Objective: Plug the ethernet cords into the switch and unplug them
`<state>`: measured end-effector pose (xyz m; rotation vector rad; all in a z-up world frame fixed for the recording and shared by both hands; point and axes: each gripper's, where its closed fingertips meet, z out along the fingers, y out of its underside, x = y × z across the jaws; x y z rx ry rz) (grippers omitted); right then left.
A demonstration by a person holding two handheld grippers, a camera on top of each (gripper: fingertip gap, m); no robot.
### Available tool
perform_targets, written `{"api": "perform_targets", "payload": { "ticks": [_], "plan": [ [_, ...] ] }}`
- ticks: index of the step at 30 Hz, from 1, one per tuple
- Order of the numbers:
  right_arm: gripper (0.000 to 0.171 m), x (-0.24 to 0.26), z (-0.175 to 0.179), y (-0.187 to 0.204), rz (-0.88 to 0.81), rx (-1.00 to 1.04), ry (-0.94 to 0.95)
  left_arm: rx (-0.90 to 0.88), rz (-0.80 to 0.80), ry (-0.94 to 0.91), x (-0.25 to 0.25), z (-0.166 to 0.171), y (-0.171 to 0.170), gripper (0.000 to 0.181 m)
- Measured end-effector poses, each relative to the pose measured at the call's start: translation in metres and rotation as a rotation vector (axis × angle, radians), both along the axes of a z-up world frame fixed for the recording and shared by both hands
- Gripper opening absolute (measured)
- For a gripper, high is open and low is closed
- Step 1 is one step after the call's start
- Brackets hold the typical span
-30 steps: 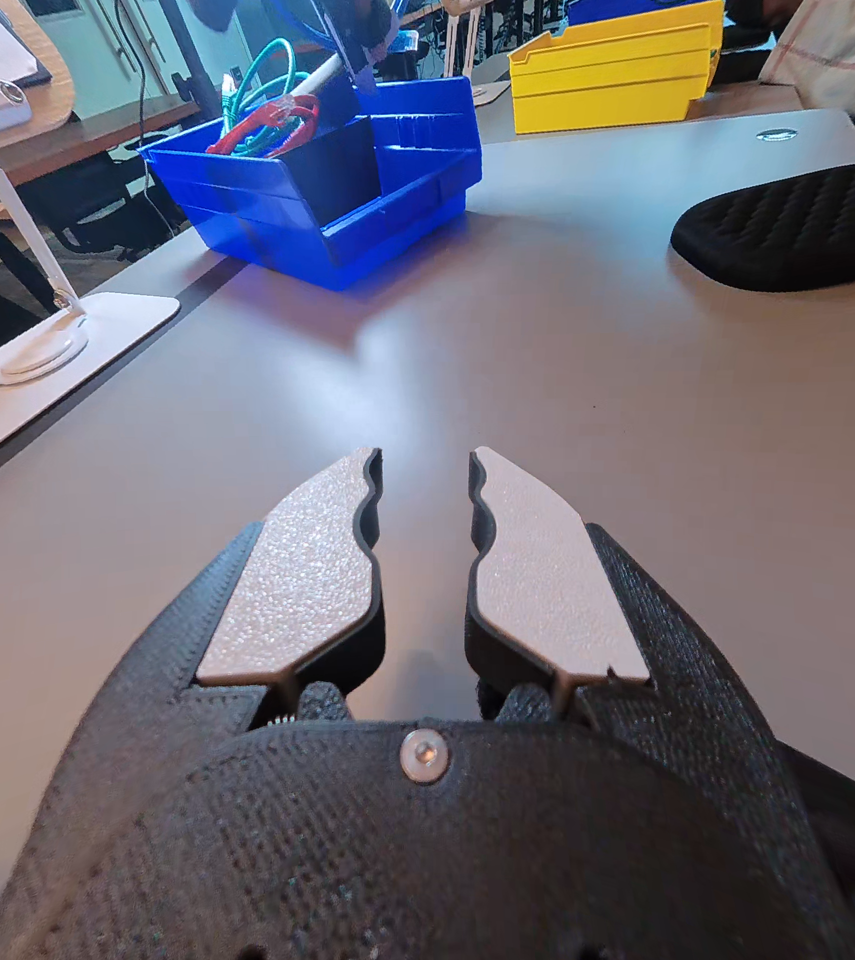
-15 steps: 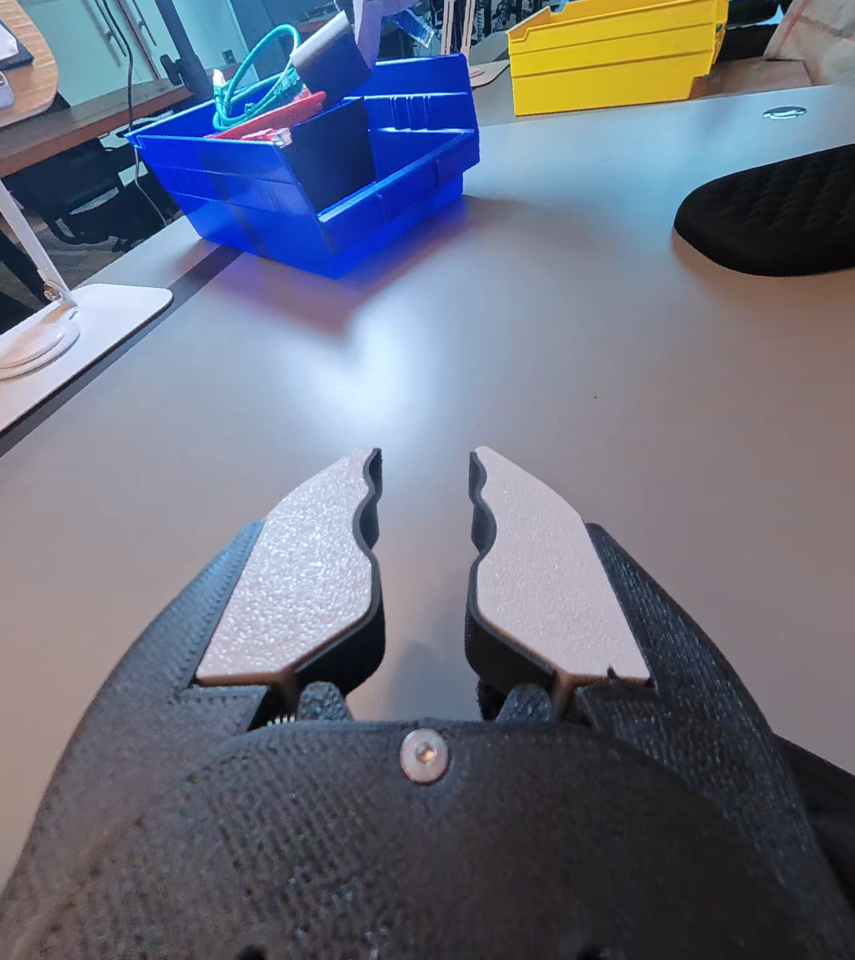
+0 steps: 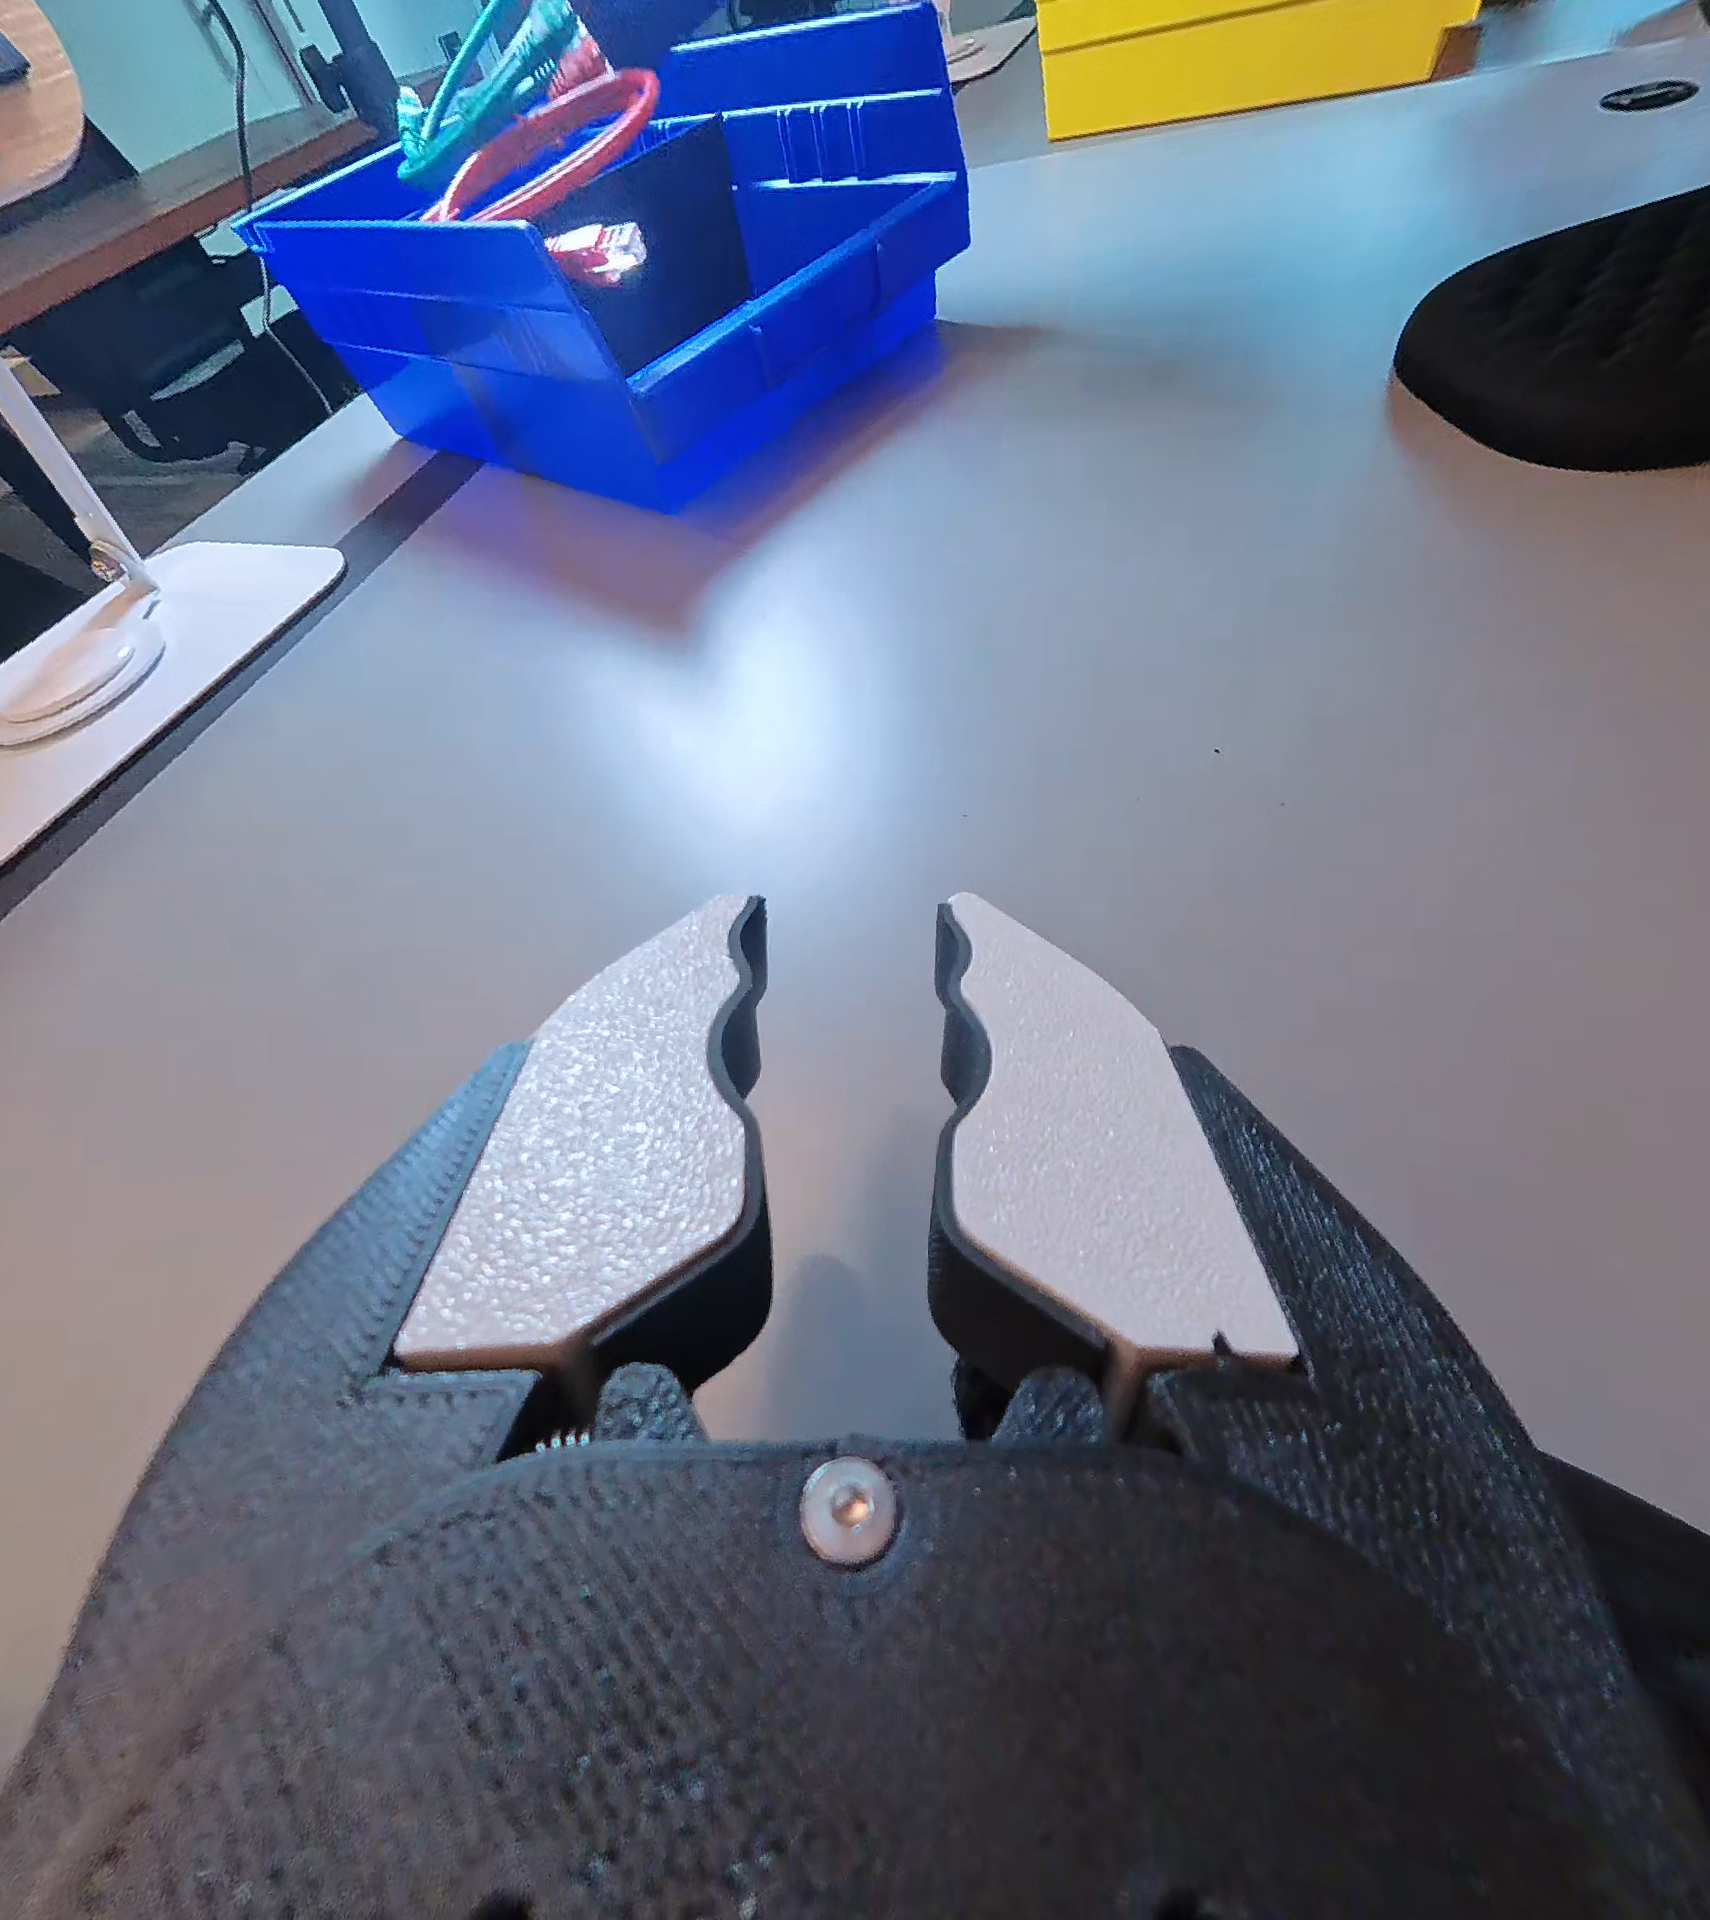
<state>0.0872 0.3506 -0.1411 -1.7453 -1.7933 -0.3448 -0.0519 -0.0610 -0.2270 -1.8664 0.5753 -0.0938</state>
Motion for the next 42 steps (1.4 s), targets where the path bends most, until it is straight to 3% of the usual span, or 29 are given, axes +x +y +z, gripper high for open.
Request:
{"api": "perform_targets", "payload": {
  "ticks": [6, 10, 15, 19, 28, 32, 38, 42],
  "plan": [
    [0.020, -0.009, 0.062, 0.018, 0.016, 0.000, -0.090, -0.022, -0.002, 0.005, 0.000, -0.004, 0.001, 0.031],
    [0.019, -0.010, 0.094, 0.035, -0.059, -0.052, -0.150, -0.028, -0.004, 0.016, 0.000, -0.006, 0.001, 0.031],
    [0.019, -0.007, 0.092, 0.047, -0.215, -0.181, -0.364, -0.039, -0.005, 0.026, 0.001, -0.008, 0.001, 0.029],
    [0.019, -0.027, 0.086, 0.035, -0.207, -0.298, -0.498, -0.040, 0.000, 0.038, 0.000, -0.009, 0.001, 0.029],
    [0.020, -0.036, 0.129, 0.023, -0.188, -0.349, -0.455, -0.059, -0.037, 0.055, 0.006, -0.013, 0.001, 0.027],
    [0.020, -0.036, 0.122, 0.012, -0.181, -0.444, -0.426, -0.053, -0.049, 0.075, 0.008, -0.013, -0.001, 0.027],
    [0.019, -0.041, 0.090, 0.054, -0.319, -0.364, -0.396, -0.048, -0.049, 0.081, 0.009, -0.013, -0.001, 0.027],
    [0.019, -0.055, 0.044, 0.083, -0.401, -0.348, -0.314, -0.050, -0.050, 0.082, 0.009, -0.014, -0.001, 0.027]
  ]
}}
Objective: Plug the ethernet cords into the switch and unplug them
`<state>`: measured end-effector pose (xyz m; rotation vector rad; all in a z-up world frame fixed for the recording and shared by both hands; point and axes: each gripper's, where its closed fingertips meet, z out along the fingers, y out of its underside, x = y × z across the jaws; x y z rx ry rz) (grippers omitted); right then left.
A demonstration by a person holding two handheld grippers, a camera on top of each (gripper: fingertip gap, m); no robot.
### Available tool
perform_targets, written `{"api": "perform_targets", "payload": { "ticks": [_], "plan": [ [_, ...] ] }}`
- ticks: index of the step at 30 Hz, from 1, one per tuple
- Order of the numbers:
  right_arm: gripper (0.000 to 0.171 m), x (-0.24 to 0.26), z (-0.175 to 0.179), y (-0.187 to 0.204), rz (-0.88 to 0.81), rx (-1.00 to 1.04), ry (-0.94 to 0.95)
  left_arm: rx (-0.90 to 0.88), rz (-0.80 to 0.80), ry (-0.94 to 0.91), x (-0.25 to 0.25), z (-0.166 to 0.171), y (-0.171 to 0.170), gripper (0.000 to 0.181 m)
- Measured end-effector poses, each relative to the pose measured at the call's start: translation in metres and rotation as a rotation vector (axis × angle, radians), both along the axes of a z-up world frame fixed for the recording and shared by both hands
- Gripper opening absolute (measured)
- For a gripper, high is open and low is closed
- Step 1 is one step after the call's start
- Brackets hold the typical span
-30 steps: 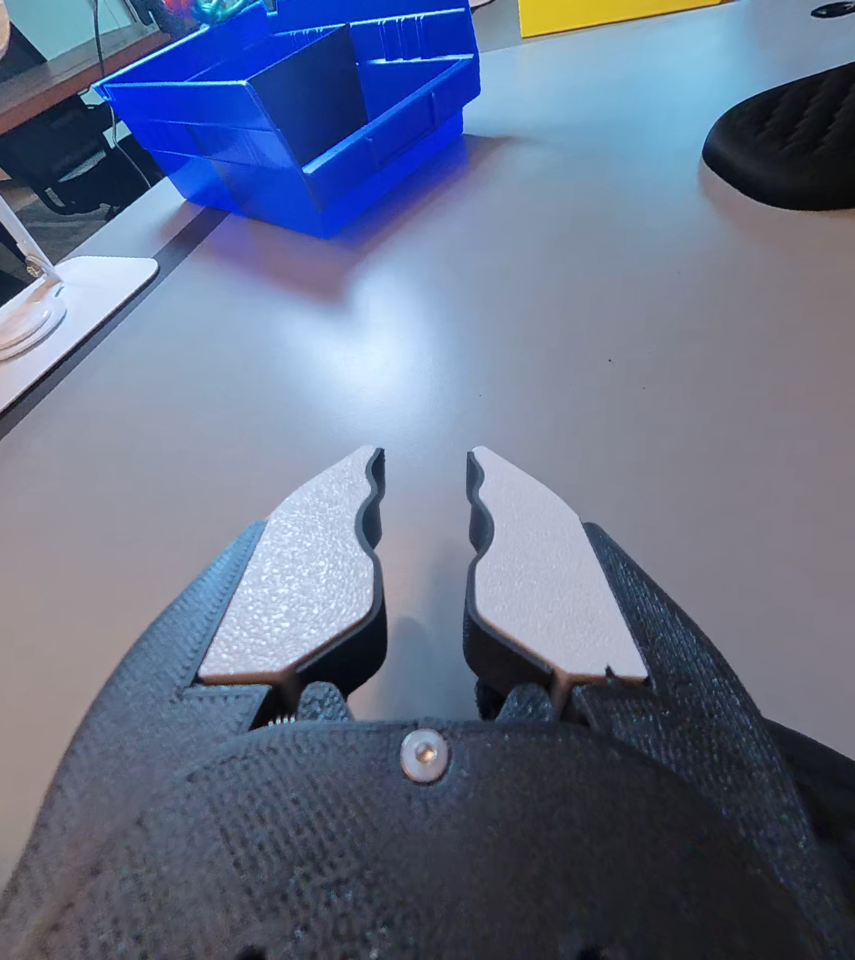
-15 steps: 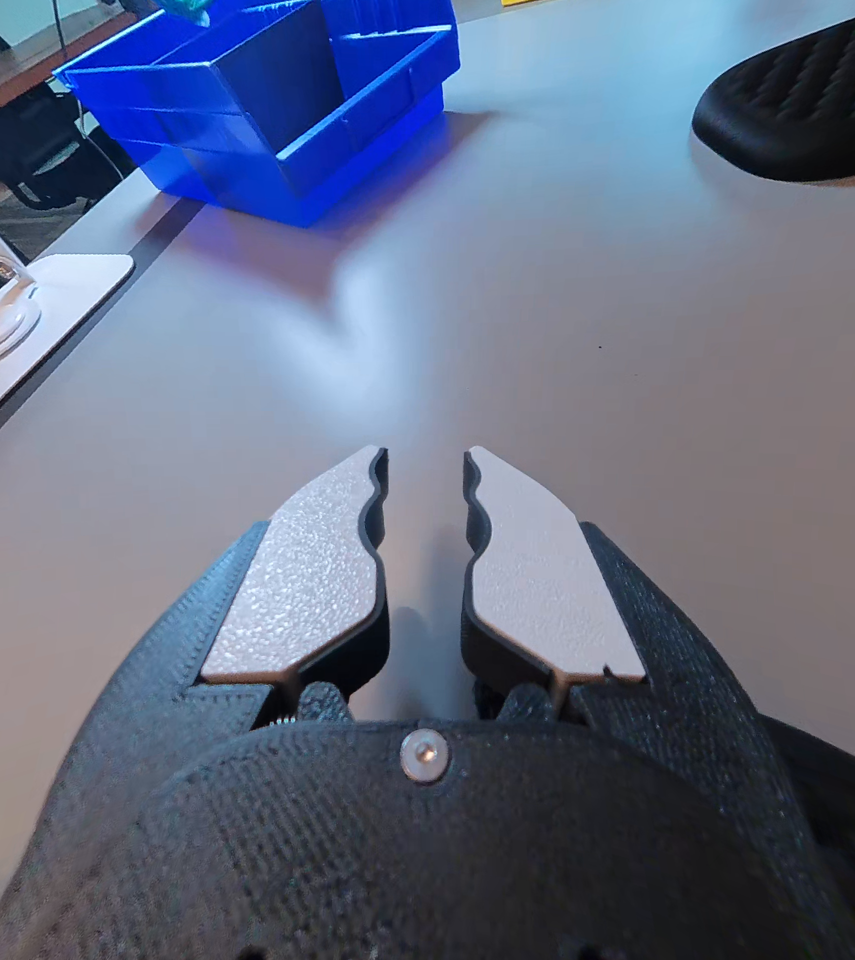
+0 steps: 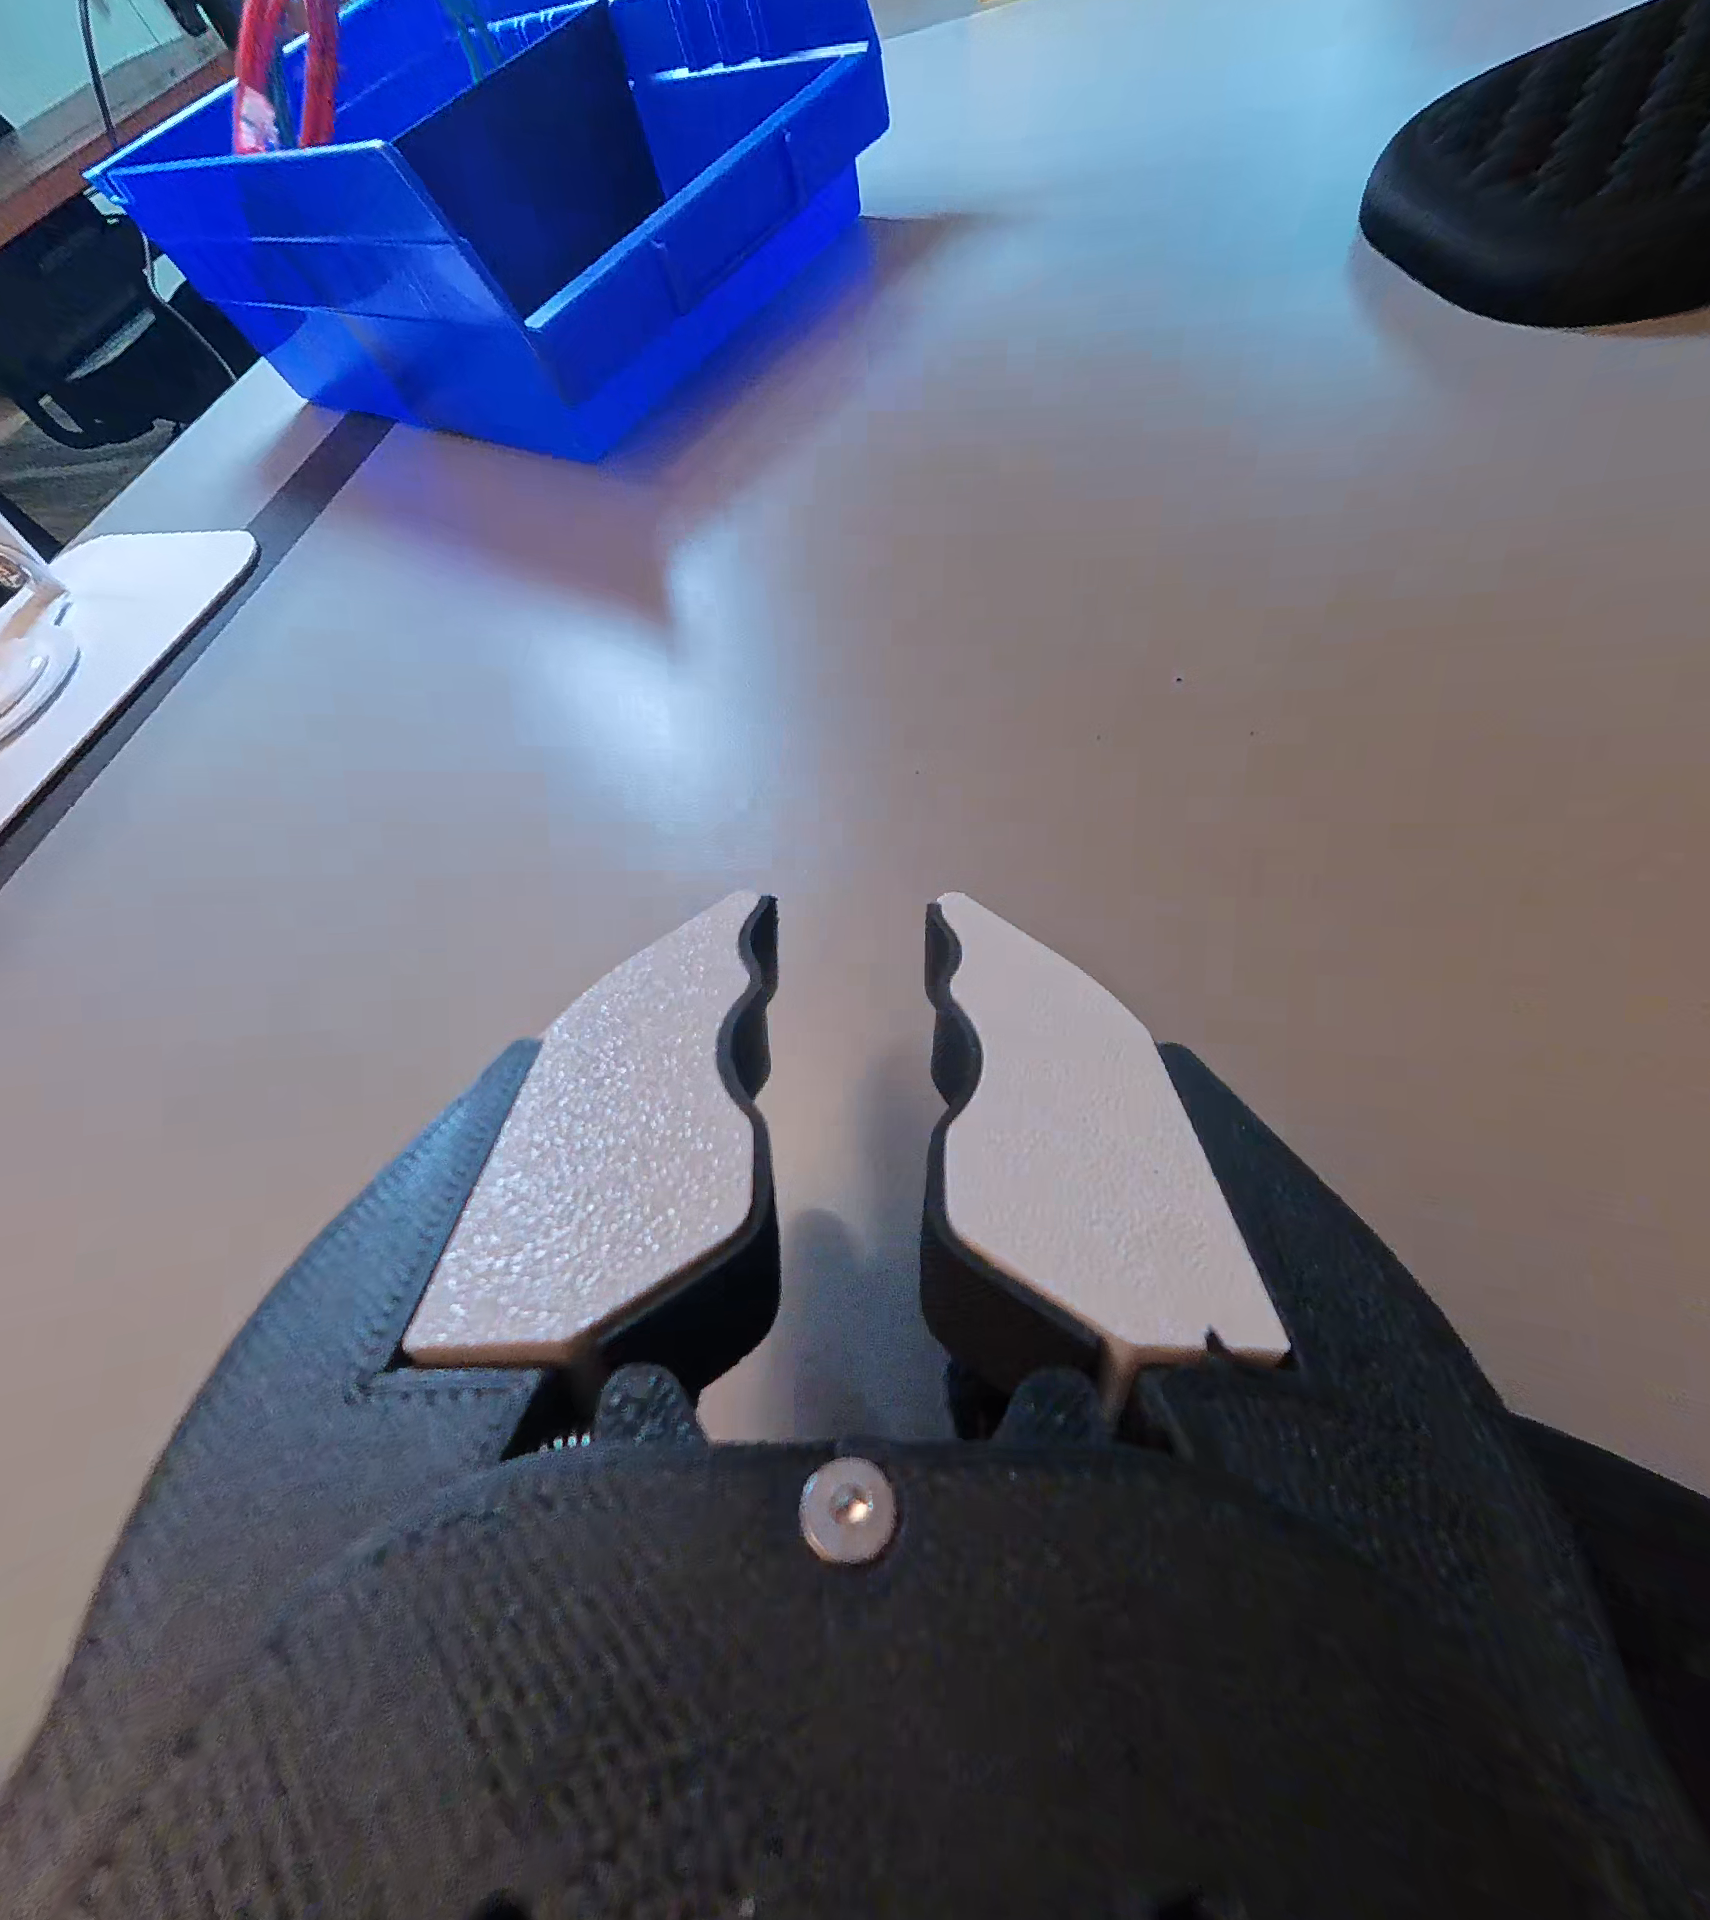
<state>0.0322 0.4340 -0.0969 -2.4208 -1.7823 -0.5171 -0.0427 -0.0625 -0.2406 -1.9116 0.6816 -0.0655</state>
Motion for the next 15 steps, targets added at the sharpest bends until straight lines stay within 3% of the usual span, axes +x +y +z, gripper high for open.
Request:
{"api": "perform_targets", "payload": {
  "ticks": [5, 8, 10, 15],
  "plan": [
    [0.025, 0.007, -0.054, 0.028, 0.079, 0.152, -0.125, -0.006, -0.007, 0.001, 0.001, -0.001, 0.000, 0.027],
    [0.033, -0.003, -0.074, 0.027, 0.158, 0.156, -0.025, -0.007, -0.010, 0.003, 0.001, -0.001, 0.000, 0.027],
    [0.043, -0.013, -0.075, 0.023, 0.197, 0.181, 0.075, -0.010, -0.010, 0.003, 0.001, -0.002, 0.000, 0.027],
    [0.049, -0.024, -0.045, 0.011, 0.198, 0.205, 0.341, -0.019, -0.010, 0.010, 0.001, -0.003, 0.000, 0.027]
  ]
}}
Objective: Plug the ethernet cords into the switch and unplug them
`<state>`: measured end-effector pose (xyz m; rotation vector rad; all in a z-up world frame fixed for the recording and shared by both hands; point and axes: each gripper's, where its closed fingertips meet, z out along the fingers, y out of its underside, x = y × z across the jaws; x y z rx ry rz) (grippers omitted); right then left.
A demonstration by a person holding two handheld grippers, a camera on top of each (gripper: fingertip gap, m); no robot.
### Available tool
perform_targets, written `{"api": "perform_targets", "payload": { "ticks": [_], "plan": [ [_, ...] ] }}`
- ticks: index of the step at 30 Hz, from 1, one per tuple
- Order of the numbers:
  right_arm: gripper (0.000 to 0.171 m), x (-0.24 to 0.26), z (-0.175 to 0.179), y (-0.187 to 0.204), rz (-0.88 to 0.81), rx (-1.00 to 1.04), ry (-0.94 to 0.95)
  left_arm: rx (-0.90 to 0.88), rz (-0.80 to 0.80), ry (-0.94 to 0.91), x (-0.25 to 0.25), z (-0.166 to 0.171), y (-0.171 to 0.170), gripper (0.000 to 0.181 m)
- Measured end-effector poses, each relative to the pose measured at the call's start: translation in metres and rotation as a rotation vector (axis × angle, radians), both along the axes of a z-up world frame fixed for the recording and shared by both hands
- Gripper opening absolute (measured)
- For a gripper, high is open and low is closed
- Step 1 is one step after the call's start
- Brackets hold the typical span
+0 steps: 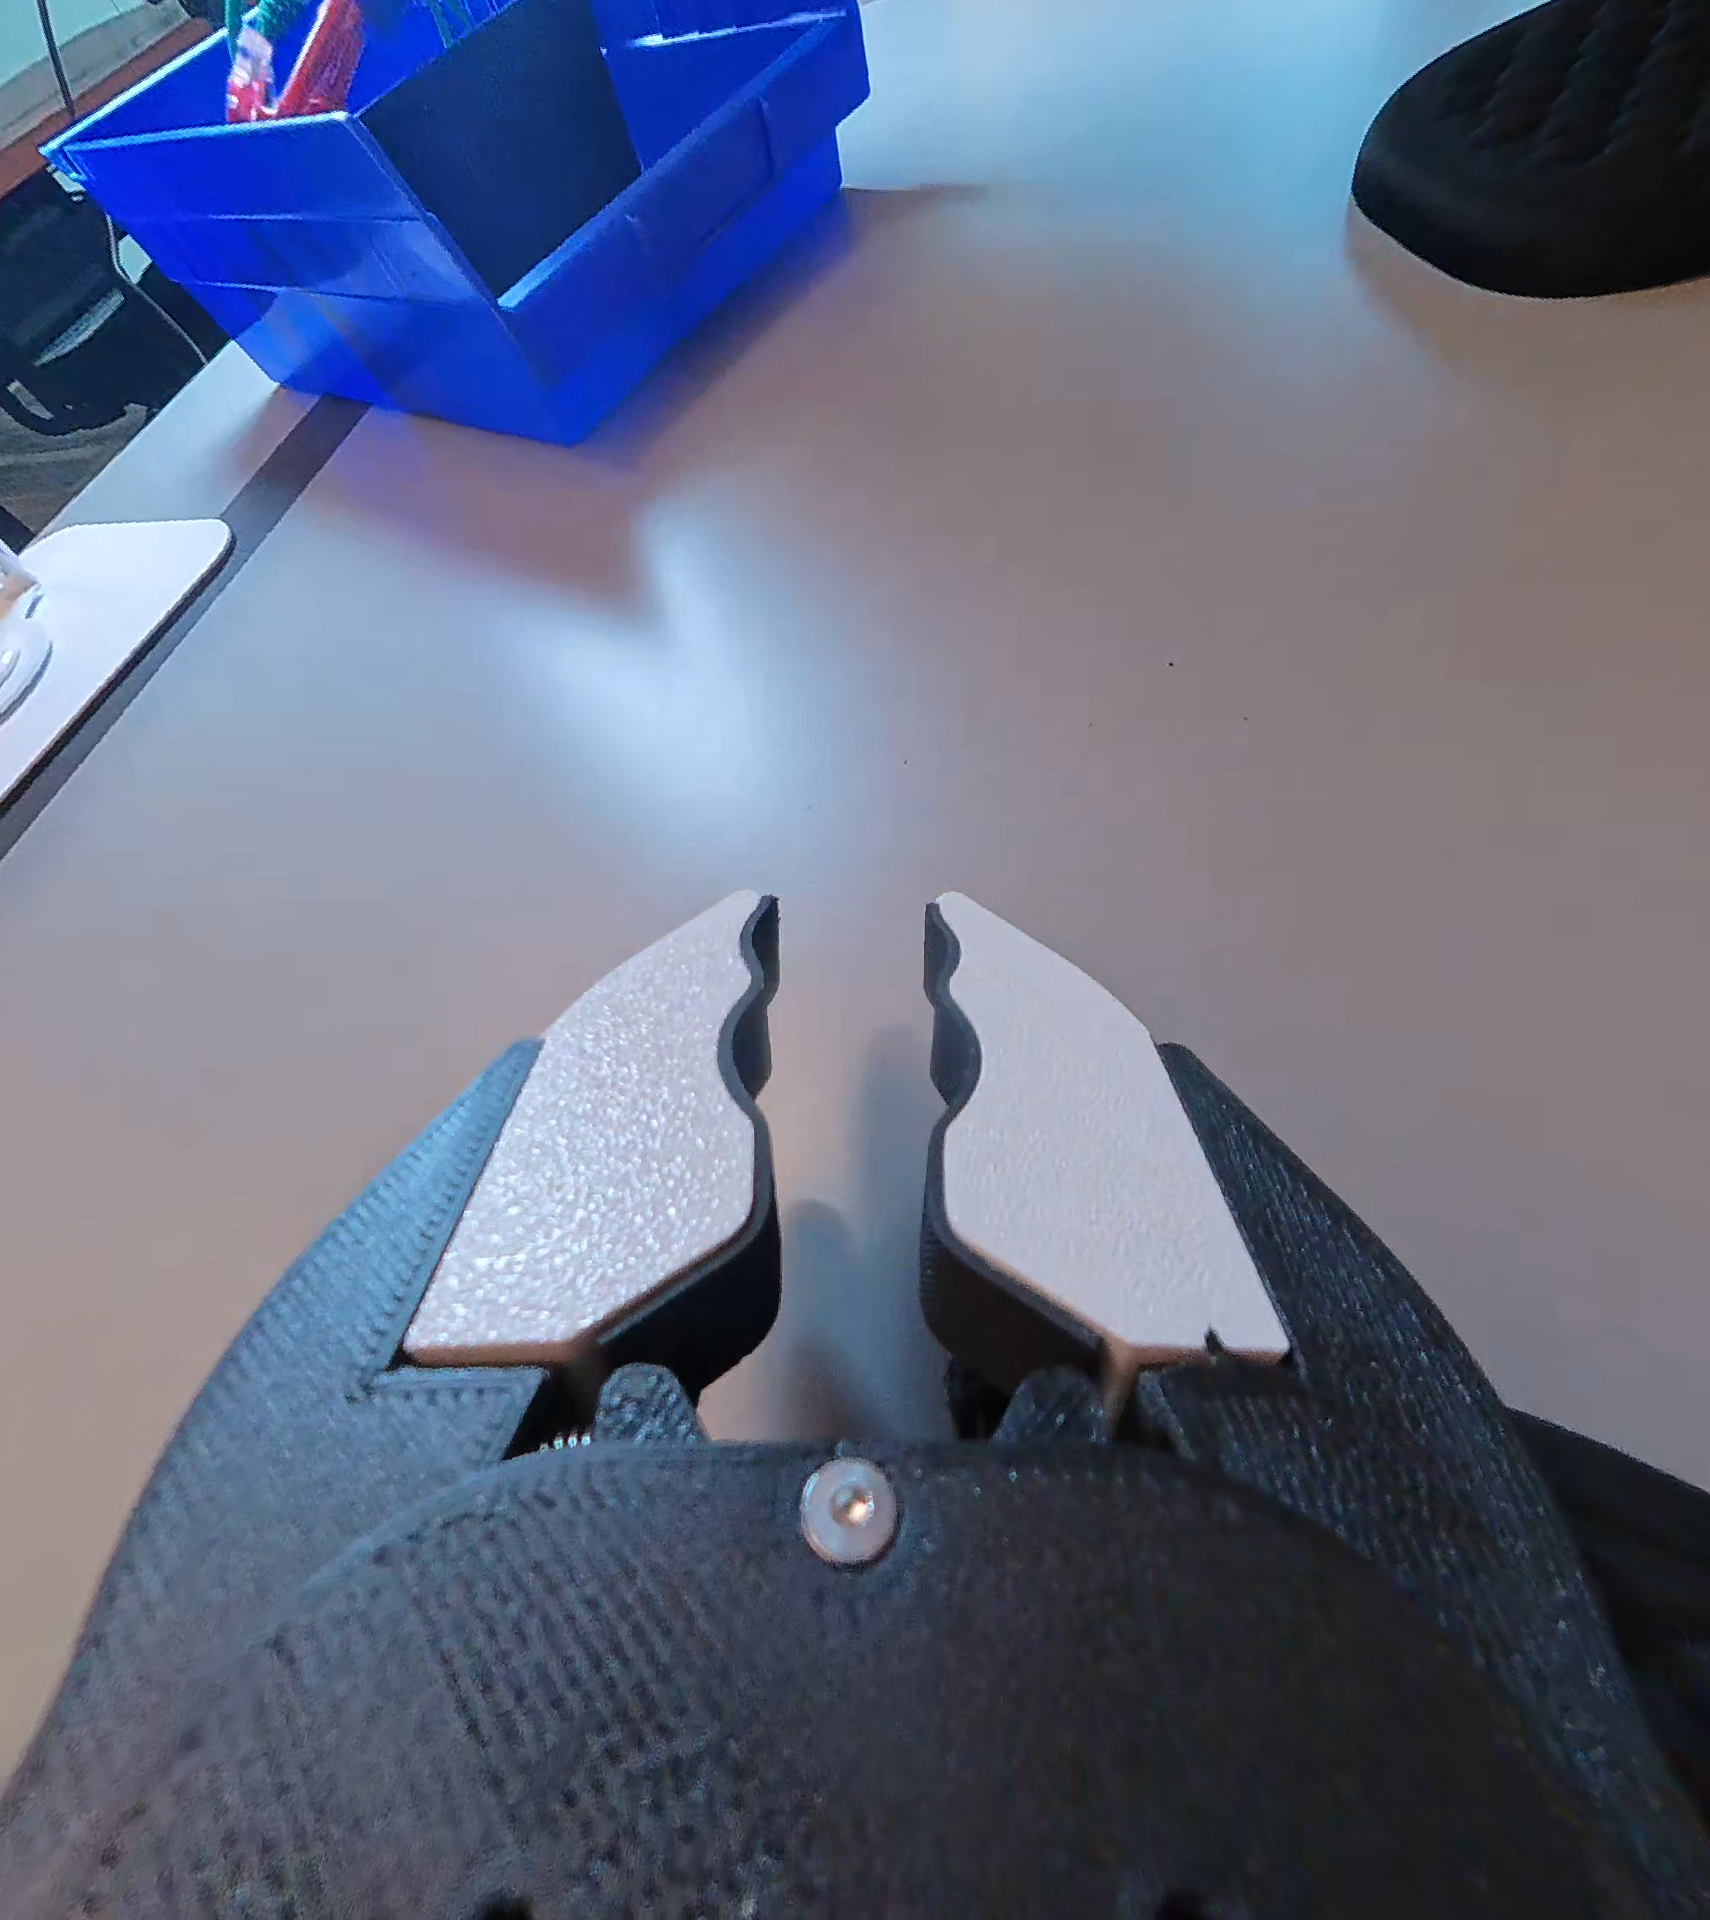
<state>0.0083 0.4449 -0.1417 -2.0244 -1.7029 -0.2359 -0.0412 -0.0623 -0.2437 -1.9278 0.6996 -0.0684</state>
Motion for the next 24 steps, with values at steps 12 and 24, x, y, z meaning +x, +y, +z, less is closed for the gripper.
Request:
{"api": "perform_targets", "payload": {
  "ticks": [12, 24],
  "plan": [
    [0.058, 0.012, 0.039, -0.075, -0.189, -0.408, 0.673, -0.012, -0.009, 0.027, 0.002, -0.003, -0.001, 0.027],
    [0.065, 0.036, 0.067, -0.056, -0.295, -0.589, 0.732, -0.019, -0.001, 0.060, 0.001, -0.007, -0.001, 0.026]
  ]
}}
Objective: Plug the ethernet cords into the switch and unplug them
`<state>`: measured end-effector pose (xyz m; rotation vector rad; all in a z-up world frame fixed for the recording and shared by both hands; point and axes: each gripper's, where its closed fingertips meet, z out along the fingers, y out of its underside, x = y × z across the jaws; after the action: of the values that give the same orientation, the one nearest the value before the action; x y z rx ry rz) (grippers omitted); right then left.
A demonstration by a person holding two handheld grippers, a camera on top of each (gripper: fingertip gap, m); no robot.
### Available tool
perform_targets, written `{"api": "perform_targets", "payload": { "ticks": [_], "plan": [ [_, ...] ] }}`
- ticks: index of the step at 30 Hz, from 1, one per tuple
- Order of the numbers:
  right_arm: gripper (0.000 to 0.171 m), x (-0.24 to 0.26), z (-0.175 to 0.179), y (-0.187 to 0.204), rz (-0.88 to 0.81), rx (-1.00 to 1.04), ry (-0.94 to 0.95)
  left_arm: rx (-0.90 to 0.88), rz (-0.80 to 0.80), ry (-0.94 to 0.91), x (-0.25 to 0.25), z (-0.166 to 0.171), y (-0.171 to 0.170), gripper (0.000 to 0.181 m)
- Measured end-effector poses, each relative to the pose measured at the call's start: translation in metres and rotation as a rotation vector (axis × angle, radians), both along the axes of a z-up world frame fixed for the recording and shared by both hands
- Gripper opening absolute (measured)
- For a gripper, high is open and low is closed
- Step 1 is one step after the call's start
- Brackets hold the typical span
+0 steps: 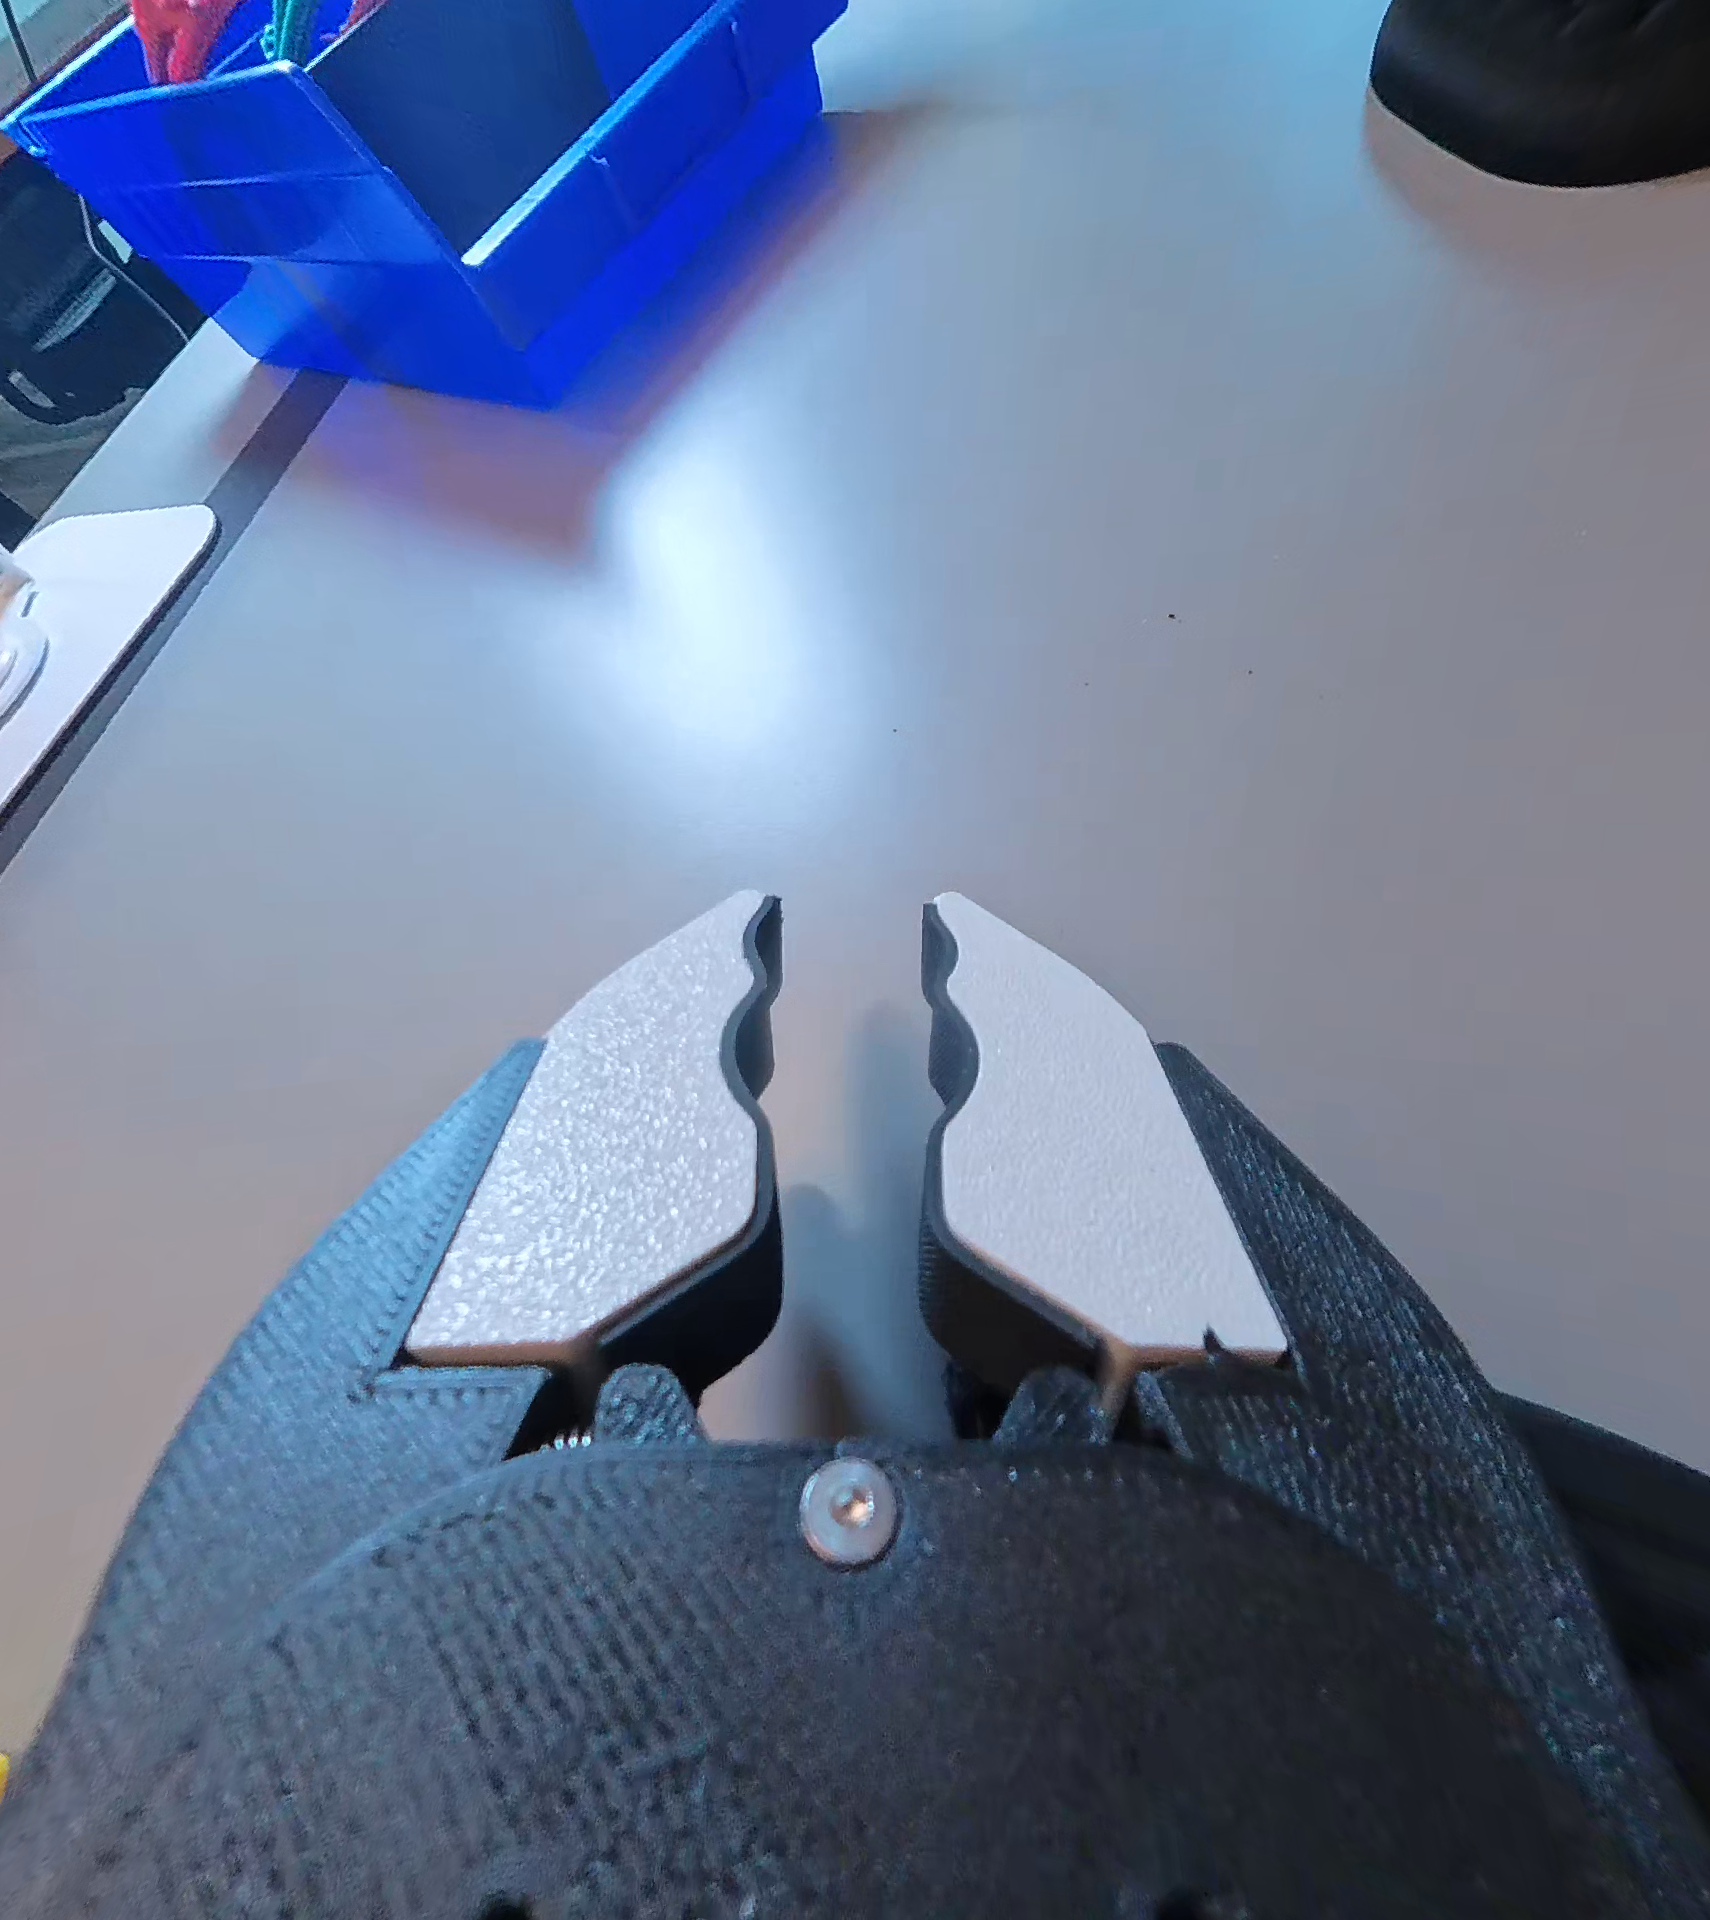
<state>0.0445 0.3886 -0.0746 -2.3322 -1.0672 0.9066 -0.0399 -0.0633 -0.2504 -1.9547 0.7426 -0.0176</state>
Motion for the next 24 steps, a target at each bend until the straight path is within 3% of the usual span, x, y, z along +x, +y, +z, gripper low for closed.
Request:
{"api": "perform_targets", "payload": {
  "ticks": [6, 11, 18, 24],
  "plan": [
    [0.061, 0.054, -0.026, -0.023, 0.196, 0.008, -0.447, -0.031, -0.017, 0.004, 0.002, -0.004, 0.000, 0.025],
    [0.059, 0.074, -0.012, -0.051, 0.361, -0.004, -0.561, -0.017, -0.026, 0.015, 0.003, -0.003, -0.001, 0.025],
    [0.048, 0.059, 0.034, -0.067, 0.507, 0.048, -0.392, -0.026, -0.034, 0.026, 0.004, -0.005, -0.002, 0.025],
    [0.026, 0.028, 0.074, -0.075, 0.635, 0.036, -0.207, -0.034, -0.023, 0.034, 0.003, -0.007, -0.001, 0.025]
  ]
}}
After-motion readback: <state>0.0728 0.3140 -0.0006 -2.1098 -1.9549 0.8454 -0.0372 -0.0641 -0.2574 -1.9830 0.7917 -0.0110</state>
